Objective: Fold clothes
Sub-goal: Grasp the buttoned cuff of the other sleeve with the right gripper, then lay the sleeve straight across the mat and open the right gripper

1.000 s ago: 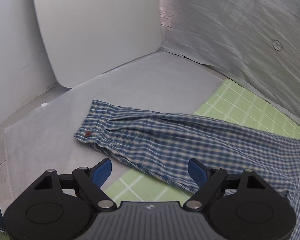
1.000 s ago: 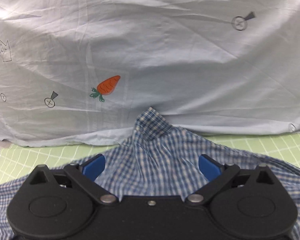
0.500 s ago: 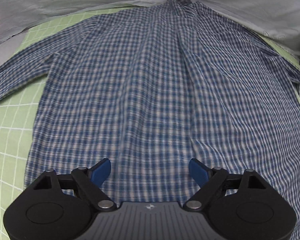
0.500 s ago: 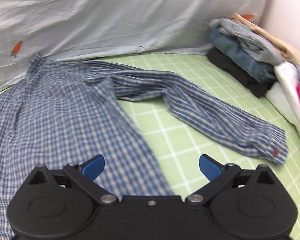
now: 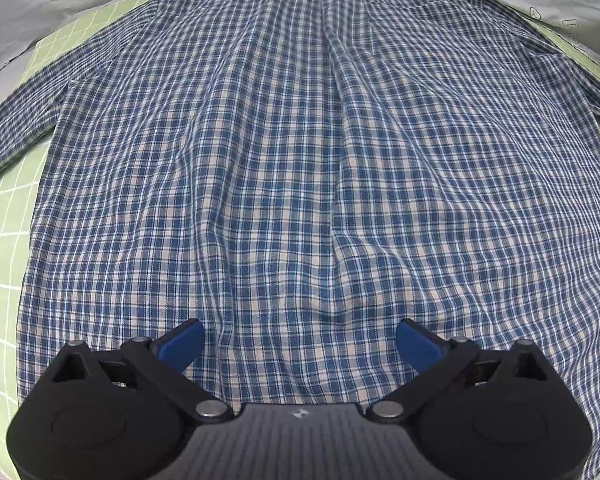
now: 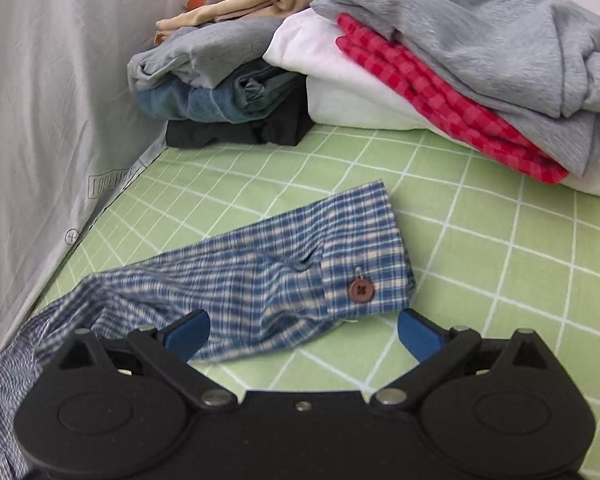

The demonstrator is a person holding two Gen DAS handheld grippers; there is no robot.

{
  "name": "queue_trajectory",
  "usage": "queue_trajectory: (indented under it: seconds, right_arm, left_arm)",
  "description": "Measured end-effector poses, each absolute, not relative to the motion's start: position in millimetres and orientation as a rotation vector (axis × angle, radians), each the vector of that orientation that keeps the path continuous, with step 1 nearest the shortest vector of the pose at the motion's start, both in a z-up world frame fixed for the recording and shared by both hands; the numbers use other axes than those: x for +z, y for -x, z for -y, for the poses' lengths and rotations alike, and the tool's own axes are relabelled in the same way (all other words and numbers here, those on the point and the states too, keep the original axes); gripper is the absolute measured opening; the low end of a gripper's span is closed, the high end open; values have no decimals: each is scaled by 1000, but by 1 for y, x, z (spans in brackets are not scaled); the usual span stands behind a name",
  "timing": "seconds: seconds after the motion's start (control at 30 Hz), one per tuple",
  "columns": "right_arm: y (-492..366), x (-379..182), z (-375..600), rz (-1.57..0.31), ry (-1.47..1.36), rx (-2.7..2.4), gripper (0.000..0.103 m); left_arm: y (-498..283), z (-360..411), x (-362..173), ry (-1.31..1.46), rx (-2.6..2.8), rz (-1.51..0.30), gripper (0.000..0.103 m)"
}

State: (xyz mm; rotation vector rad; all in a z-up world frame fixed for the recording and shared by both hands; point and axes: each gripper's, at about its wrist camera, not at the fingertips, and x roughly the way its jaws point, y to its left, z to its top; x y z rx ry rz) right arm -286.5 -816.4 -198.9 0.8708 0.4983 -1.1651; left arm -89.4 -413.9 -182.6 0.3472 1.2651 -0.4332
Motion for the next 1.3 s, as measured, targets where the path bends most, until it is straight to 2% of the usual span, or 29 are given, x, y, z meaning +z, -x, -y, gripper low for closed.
queue_trajectory:
  seconds: [0.1, 0.13, 0.17, 0.23, 0.27, 0.3, 0.5, 0.6, 0.63, 0.67, 0.73, 0.77, 0.9, 0.97, 1.0, 1.1, 1.3]
  right_arm:
    - [277, -203, 829, -497, -837, -1265, 93]
    - [275, -204, 833, -498, -824, -1303, 82]
    - [273, -204, 835, -501, -797, -1346, 62]
    - [274, -208, 845, -494, -758, -1391, 40]
    - [275, -209, 850, -490, -743, -1395, 32]
    - [277, -209, 857, -497, -720, -1402, 30]
    - [289, -199, 902, -510, -611, -1462, 30]
    - [281, -196, 908, -568, -571, -1444, 36]
    - [278, -195, 909, -590, -558, -1436, 44]
    - [276, -193, 899, -596, -543, -1413, 58]
    - [271, -189, 881, -605, -514, -1364, 76]
    - [269, -187, 871, -610, -500, -1340, 78]
    - [261, -185, 828, -630, -491, -1167, 76]
    - [258, -187, 803, -651, -520, -1051, 66]
    - [256, -189, 791, -666, -538, -997, 65]
    - [257, -194, 758, -717, -555, -882, 65]
    - [281, -197, 706, -781, -559, -775, 66]
  left_arm:
    - [81, 417, -184, -357, -434, -1280, 103]
    - [79, 418, -184, -358, -434, -1282, 103]
    - [76, 419, -184, -359, -432, -1283, 103]
    - [71, 420, -185, -357, -432, -1288, 103]
    - [68, 420, -185, -356, -434, -1291, 103]
    - [66, 420, -186, -354, -435, -1298, 103]
    - [64, 417, -186, -359, -442, -1299, 103]
    - [65, 414, -187, -359, -443, -1299, 103]
    - [69, 416, -187, -359, -442, -1298, 103]
    - [70, 419, -186, -358, -440, -1298, 103]
    - [72, 423, -186, -356, -434, -1299, 103]
    - [69, 432, -187, -352, -426, -1300, 103]
    - [71, 438, -188, -346, -402, -1304, 103]
    - [76, 439, -186, -381, -400, -1294, 103]
    - [82, 441, -183, -412, -393, -1275, 103]
    - [93, 431, -173, -464, -360, -1214, 103]
    - [92, 377, -153, -352, -254, -1194, 103]
